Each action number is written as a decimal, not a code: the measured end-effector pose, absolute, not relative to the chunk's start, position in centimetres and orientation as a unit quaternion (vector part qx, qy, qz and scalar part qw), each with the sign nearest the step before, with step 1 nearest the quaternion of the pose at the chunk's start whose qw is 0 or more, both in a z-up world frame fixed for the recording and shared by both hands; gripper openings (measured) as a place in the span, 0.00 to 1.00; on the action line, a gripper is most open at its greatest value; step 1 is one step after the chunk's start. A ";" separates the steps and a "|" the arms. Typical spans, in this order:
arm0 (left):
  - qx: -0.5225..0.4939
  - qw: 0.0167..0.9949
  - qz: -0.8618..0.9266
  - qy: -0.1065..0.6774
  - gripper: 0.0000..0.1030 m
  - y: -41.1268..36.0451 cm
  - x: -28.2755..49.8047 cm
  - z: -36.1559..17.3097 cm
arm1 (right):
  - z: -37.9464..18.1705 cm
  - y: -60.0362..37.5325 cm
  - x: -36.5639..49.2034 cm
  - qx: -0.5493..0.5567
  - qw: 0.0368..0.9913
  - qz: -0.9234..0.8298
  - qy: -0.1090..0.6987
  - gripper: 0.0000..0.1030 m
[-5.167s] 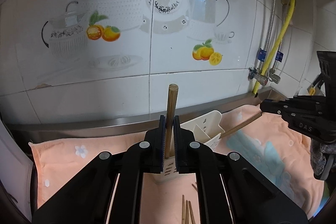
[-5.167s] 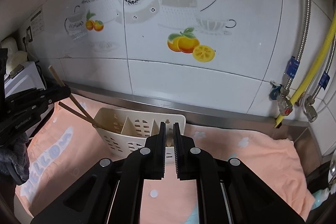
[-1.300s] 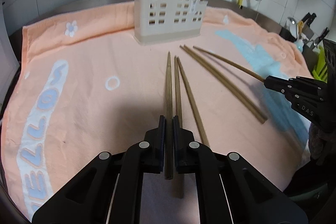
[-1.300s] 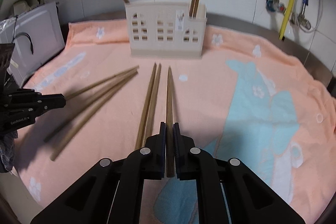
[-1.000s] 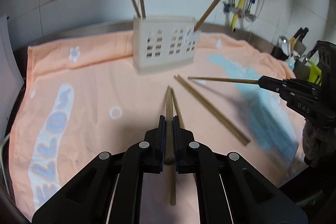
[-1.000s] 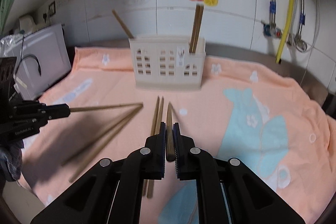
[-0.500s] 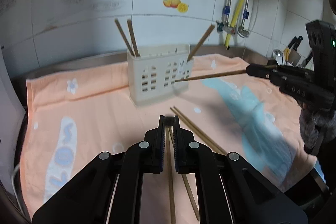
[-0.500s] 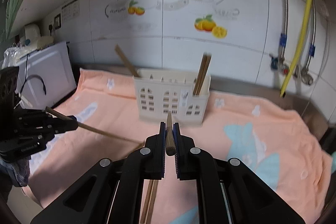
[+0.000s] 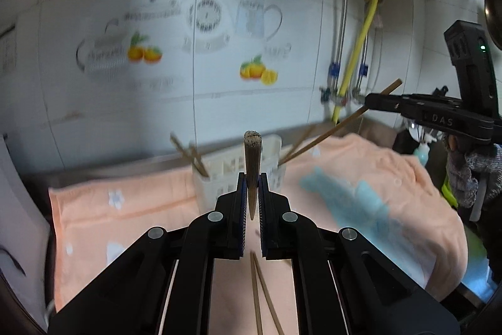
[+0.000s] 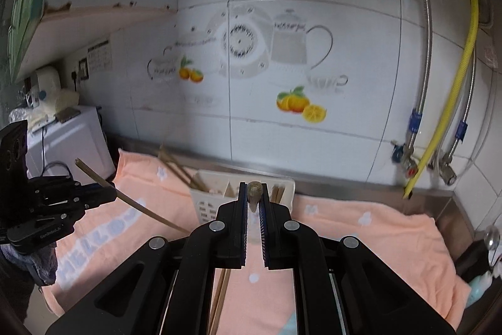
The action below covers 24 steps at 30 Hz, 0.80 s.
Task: Organize utensils
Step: 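Lift the chopstick upright with the left tool and lower it into the caddy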
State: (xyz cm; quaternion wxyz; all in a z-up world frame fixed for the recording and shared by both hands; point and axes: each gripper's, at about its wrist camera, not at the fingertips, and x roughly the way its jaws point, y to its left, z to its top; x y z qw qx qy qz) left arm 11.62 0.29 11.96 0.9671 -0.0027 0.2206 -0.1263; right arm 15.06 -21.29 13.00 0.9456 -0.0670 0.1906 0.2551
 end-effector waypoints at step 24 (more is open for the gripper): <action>0.013 0.964 -0.080 0.254 0.06 0.7 21.1 12.9 | 13.4 -19.5 24.2 -0.092 0.935 0.220 0.265 0.07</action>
